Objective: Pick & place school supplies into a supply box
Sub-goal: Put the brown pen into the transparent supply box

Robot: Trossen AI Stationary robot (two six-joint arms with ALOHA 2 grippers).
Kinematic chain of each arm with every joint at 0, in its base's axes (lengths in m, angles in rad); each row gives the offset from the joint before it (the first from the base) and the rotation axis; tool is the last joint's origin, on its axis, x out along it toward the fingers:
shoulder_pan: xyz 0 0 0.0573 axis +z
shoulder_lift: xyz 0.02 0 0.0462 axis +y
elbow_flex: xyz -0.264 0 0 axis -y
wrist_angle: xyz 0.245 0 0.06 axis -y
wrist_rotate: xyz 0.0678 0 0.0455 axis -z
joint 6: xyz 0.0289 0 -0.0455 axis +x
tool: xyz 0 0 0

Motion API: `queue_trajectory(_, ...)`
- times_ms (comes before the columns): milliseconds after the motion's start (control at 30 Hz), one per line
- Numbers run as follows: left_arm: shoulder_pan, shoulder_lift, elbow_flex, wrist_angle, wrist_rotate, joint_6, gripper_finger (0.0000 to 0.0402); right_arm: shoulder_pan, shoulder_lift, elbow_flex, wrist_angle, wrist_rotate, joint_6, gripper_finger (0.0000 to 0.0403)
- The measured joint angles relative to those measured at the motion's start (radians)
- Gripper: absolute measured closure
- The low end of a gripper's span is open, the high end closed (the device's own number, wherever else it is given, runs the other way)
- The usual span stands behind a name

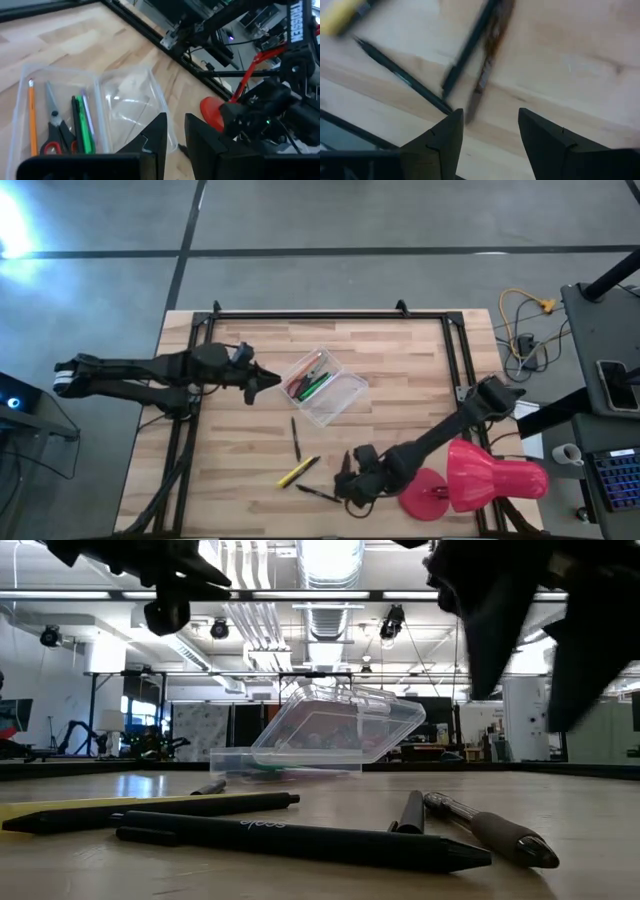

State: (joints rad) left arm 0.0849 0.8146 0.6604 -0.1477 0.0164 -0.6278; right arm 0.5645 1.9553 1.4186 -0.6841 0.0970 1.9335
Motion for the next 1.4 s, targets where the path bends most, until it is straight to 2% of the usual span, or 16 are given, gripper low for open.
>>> queue_trajectory(100,0.000,-0.003,-0.011,0.005,-0.001,-0.007,0.0350,-0.017,0.068,0.064,-0.004,-0.057,-0.052,0.0222)
queue_trajectory(433,-0.002,0.015,-0.016,0.002,-0.001,-0.015,0.0350,-0.019,0.218,0.224,-0.180,-0.068,-0.059,0.0224)
queue_trajectory(833,-0.002,0.015,-0.053,0.001,0.004,-0.016,0.0350,-0.057,0.252,0.230,-0.164,-0.052,-0.057,0.0261)
queue_trajectory(1000,-0.002,0.015,-0.071,0.002,0.009,-0.016,0.0350,-0.059,0.253,0.234,-0.158,-0.014,-0.053,0.0269)
queue_trajectory(1200,-0.002,0.015,-0.080,0.002,0.009,-0.016,0.0350,-0.066,0.295,0.235,-0.168,-0.081,-0.075,0.0271)
queue_trajectory(1333,-0.002,0.015,-0.079,0.002,0.010,-0.015,0.0350,-0.065,0.296,0.238,-0.206,-0.057,-0.125,0.0284)
queue_trajectory(1400,-0.002,0.014,-0.078,0.001,0.010,-0.014,0.0350,-0.064,0.296,0.239,-0.282,-0.010,-0.155,0.0300)
